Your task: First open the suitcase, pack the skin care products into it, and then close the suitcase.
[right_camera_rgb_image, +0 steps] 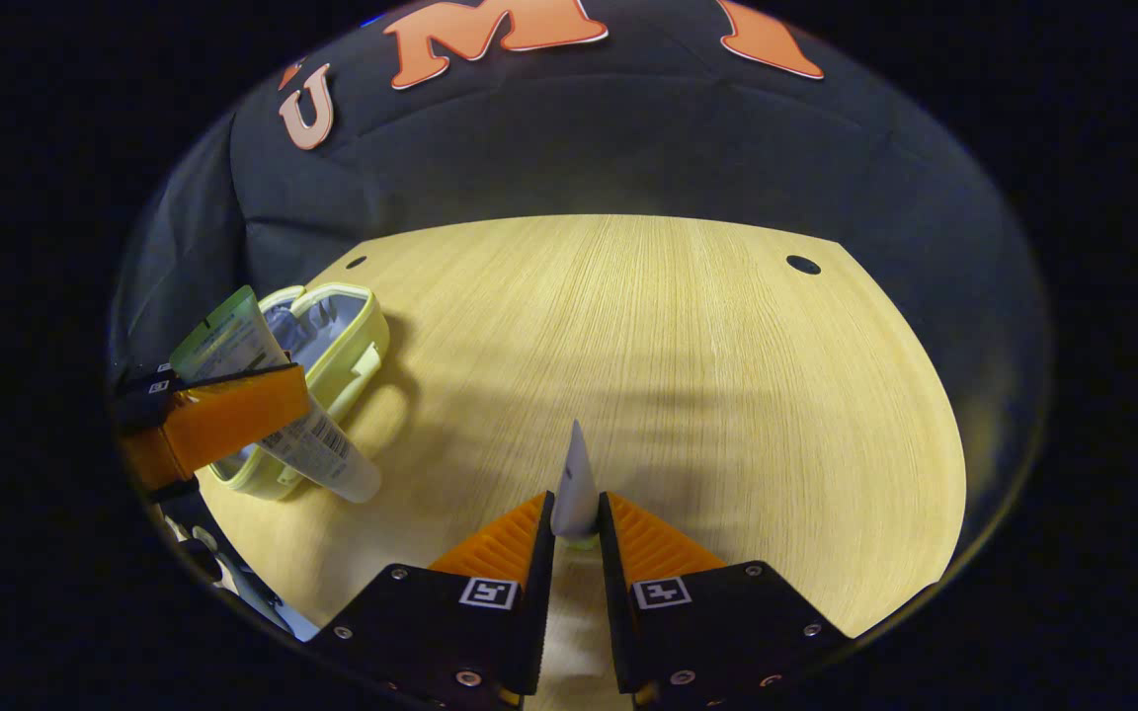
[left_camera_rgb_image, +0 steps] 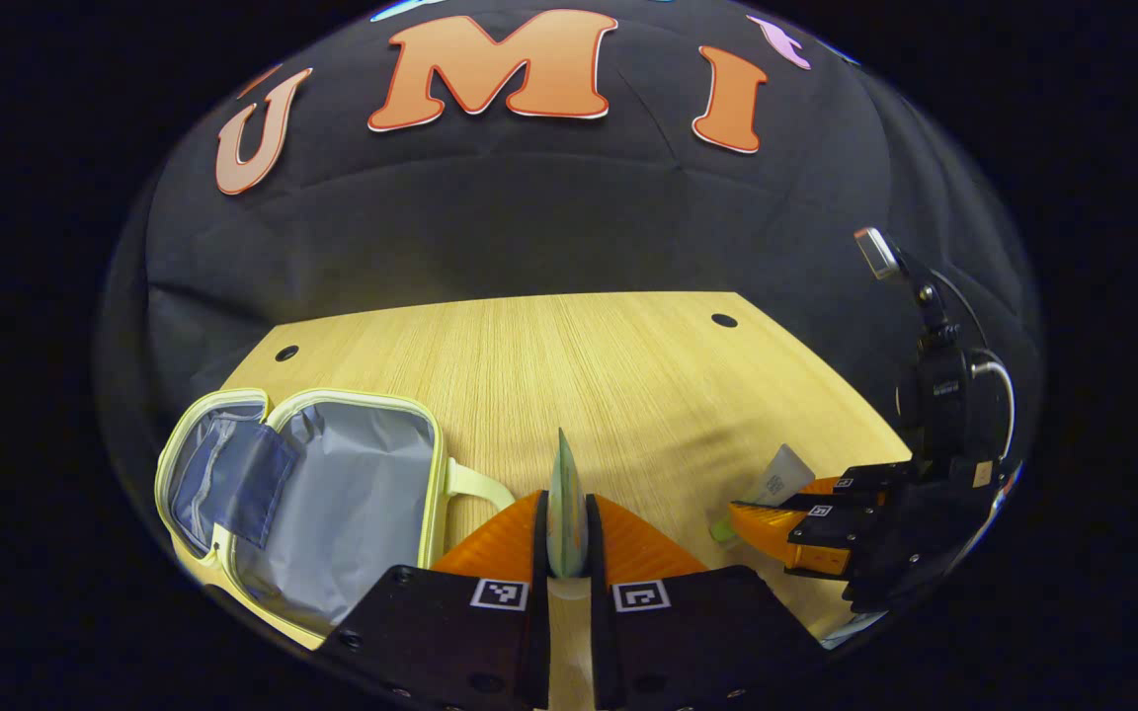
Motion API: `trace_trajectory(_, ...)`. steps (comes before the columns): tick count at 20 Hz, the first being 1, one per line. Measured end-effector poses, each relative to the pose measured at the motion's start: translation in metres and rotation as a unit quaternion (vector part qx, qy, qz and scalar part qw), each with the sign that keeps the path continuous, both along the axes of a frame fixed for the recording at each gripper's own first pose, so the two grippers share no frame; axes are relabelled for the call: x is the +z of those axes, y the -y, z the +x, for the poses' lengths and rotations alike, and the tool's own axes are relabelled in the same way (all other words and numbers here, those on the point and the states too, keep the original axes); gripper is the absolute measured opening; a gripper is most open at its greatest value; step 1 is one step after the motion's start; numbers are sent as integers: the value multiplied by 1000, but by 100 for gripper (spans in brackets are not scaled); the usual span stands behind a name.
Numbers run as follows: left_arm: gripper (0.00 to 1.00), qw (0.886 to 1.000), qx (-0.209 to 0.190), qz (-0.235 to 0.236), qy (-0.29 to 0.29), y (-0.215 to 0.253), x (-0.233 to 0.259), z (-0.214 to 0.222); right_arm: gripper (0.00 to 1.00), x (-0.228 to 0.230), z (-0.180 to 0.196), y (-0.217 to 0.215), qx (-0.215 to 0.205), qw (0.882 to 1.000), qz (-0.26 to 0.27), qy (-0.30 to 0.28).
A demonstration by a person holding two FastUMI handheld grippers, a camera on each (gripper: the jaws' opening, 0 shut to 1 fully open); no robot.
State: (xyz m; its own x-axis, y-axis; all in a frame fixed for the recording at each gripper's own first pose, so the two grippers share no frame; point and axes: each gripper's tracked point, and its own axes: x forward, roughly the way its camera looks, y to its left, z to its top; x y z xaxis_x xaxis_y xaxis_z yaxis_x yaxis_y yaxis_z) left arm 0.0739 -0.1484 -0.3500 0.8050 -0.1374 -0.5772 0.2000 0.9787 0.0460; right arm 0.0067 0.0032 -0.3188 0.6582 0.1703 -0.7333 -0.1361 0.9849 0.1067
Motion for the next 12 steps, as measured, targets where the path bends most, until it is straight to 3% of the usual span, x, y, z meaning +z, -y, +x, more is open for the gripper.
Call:
trace_trajectory(2, 17, 1000, -6, -7, -5, -7, 18, -3, 29, 15, -1, -6, 5, 1000, 17, 15)
trace_trajectory(3, 17, 1000, -7, -10, -11, -12, 28, -4, 24, 21, -3, -10, 7, 1000, 25, 16)
trace_trajectory(7, 17, 999, -19, -26, -34, -50, 74, -13, 34, 38, -8, -28, 11, 998, 60, 10)
trace_trajectory(8, 17, 998, -18, -23, -51, -69, 80, -16, 29, 42, -9, -33, 9, 998, 67, 8)
trace_trajectory(10, 17, 995, -11, -5, -98, -110, 83, -18, 29, 47, -9, -42, -3, 997, 72, 6)
trace_trajectory(11, 17, 993, -11, 13, -117, -132, 82, -17, 24, 49, -10, -49, -9, 997, 77, 6)
trace_trajectory(12, 17, 990, -16, 34, -136, -153, 79, -13, 29, 51, -9, -55, -19, 997, 81, 10)
